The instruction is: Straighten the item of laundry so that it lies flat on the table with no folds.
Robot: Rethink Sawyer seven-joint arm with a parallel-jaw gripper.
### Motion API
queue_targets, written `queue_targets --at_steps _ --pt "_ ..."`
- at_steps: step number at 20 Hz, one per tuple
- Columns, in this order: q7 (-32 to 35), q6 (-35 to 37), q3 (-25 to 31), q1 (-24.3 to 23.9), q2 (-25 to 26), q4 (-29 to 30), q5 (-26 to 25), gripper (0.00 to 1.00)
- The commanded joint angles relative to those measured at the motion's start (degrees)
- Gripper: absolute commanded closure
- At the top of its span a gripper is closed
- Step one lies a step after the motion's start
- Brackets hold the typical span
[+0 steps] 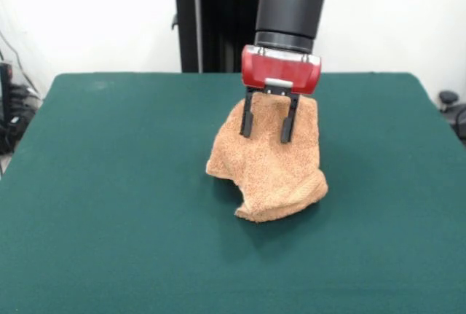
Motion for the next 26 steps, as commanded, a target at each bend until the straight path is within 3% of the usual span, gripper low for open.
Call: queue_targets --at_steps 1,6,12,26 --pt "2.31 37.32 3.47 -3.72 -0.53 -5.05 1.26 0.00" --pt "3.62 35.33 4.21 -3.54 0.86 -5.26 0.05 0.00" --pt "8.30 29.10 5.56 -3.45 8.07 -5.67 0.17 0.00" --pt "10.84 17.10 6.60 -2.53 19.41 -9.88 1.22 0.00"
